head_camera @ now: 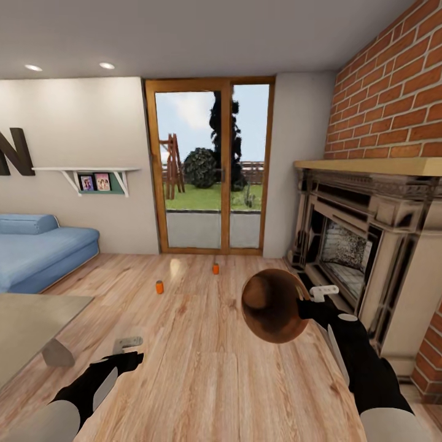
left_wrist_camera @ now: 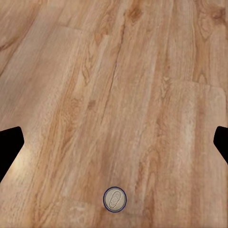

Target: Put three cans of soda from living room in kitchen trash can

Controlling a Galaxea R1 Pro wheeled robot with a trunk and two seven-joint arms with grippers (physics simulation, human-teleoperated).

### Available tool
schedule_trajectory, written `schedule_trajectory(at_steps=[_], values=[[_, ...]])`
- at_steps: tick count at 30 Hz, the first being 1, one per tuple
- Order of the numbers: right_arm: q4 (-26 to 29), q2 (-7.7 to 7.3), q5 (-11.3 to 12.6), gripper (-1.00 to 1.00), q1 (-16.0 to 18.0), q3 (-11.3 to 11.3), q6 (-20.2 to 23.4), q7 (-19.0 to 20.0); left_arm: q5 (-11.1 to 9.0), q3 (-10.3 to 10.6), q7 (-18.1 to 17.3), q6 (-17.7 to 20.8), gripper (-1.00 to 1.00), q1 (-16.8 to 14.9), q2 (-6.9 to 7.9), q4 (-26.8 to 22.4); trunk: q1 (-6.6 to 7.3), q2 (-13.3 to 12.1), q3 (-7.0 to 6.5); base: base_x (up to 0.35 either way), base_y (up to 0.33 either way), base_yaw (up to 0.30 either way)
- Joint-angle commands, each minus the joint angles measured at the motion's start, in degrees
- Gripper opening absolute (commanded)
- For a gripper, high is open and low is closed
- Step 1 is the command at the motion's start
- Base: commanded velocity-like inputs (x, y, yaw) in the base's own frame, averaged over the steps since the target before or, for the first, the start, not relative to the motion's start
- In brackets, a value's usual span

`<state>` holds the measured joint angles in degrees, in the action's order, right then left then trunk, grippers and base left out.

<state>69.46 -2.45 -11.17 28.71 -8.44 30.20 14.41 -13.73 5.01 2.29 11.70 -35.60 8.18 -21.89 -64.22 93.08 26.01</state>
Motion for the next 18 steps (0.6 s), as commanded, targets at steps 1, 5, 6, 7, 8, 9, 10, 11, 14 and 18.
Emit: schedule_trajectory(at_steps=[1, 5, 6, 7, 8, 9, 10, 11, 14, 18], values=[[0.1, 0.02, 0.4, -1.00, 0.0, 0.0, 0.2, 0.0, 0.0, 0.0, 0.0, 0.0, 1.00, 0.0, 0.00, 0.0, -0.22, 0.4, 0.23, 0.000, 0.000, 0.000], [0.7, 0.05, 0.5, -1.00, 0.0, 0.0, 3.0, 0.0, 0.0, 0.0, 0.0, 0.0, 1.00, 0.0, 0.00, 0.0, -1.10, 2.0, 1.26, 0.000, 0.000, 0.000], [0.8, 0.05, 0.5, -1.00, 0.0, 0.0, 3.3, 0.0, 0.0, 0.0, 0.0, -0.1, 1.00, 0.0, 0.00, 0.0, -1.32, 2.4, 1.53, 0.000, 0.000, 0.000], [0.8, 0.06, 0.5, -1.00, 0.0, 0.0, 3.4, 0.0, 0.0, 0.0, 0.0, -0.1, 1.00, 0.0, 0.00, 0.0, -1.54, 2.8, 1.79, 0.000, 0.000, 0.000], [0.9, 0.06, 0.5, -1.00, 0.0, 0.0, 3.6, 0.0, 0.0, 0.0, 0.0, -0.1, 1.00, 0.0, 0.00, 0.0, -1.76, 3.2, 2.06, 0.000, 0.000, 0.000], [0.9, 0.07, 0.5, -1.00, 0.0, 0.1, 3.8, 0.0, 0.0, 0.0, 0.0, -0.1, 1.00, 0.0, 0.00, 0.0, -1.98, 3.6, 2.33, 0.000, 0.000, 0.000], [0.9, 0.07, 0.5, -1.00, 0.0, 0.1, 3.9, 0.0, 0.0, 0.0, 0.0, -0.1, 1.00, 0.0, 0.00, 0.0, -2.20, 4.0, 2.60, 0.000, 0.000, 0.000], [1.0, 0.07, 0.5, -1.00, 0.0, 0.1, 4.0, 0.0, 0.0, 0.0, 0.0, -0.1, 1.00, 0.0, 0.00, 0.0, -2.42, 4.4, 2.86, 0.000, 0.000, 0.000], [1.0, 0.08, 0.5, -1.00, 0.0, 0.1, 4.1, 0.0, 0.0, 0.0, 0.0, -1.0, 1.00, 0.0, -0.03, 0.0, -3.08, 5.6, 3.67, 0.000, 0.000, 0.000], [1.0, 0.04, 0.5, -1.00, 0.0, 1.4, 4.2, 0.0, 0.1, 0.0, 0.0, -2.4, 1.00, 0.0, -0.13, 0.0, -3.96, 7.2, 4.75, 0.000, 0.000, 0.000]])
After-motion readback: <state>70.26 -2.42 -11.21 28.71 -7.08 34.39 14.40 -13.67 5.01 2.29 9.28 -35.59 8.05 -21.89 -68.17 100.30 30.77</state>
